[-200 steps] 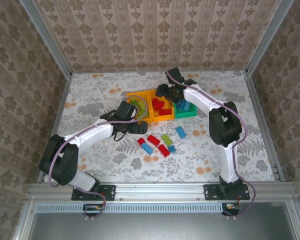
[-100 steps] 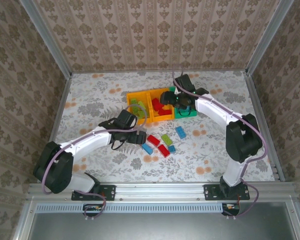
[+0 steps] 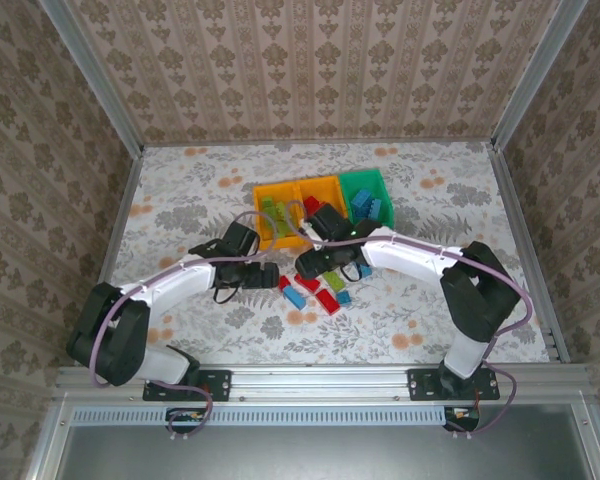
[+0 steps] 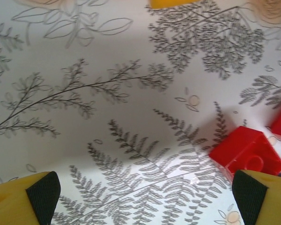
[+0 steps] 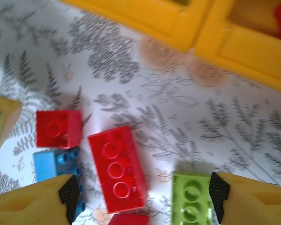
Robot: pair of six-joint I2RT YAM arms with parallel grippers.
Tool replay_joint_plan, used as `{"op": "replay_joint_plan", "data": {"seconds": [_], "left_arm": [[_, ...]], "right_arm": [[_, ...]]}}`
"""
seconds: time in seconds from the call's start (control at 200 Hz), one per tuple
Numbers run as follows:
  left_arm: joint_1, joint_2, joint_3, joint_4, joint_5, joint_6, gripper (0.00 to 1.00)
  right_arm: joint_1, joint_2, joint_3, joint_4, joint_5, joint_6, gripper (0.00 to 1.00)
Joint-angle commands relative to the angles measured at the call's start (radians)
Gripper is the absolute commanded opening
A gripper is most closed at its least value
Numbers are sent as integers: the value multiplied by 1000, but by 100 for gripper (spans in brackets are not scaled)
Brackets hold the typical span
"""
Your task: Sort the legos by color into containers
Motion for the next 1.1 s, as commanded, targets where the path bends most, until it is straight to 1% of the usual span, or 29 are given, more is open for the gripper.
{"op": "replay_joint_plan", "data": {"seconds": [0.0,0.2,0.355,0.48,0.665,0.875,0.935,0.995,1.095], "left_arm": [[19,-42,-13,-8,6,-21,98],[59,-57,-36,-3,13,-20,99],[69,-59,-42,-2,18,-14,99],[74,-60,-46,2,25,-14,98],[75,-58,-46,6,30,-14,99],[78,-47,-36,6,36,-12,99],[78,-43,-35,7,38,-11,99],[77,-37,-32,9,40,-11,98],[75,-32,-26,15,49,-14,98]], "right_arm": [[21,38,-9,3,29,-69,76],[40,105,19,-33,30,-80,75],[49,140,36,-54,24,-90,74],[54,156,41,-58,29,-91,71],[58,183,62,-74,56,-88,57],[59,159,68,-67,89,-74,35],[56,136,58,-52,89,-60,32],[48,108,48,-30,80,-37,31],[-2,49,17,44,31,25,31]]}}
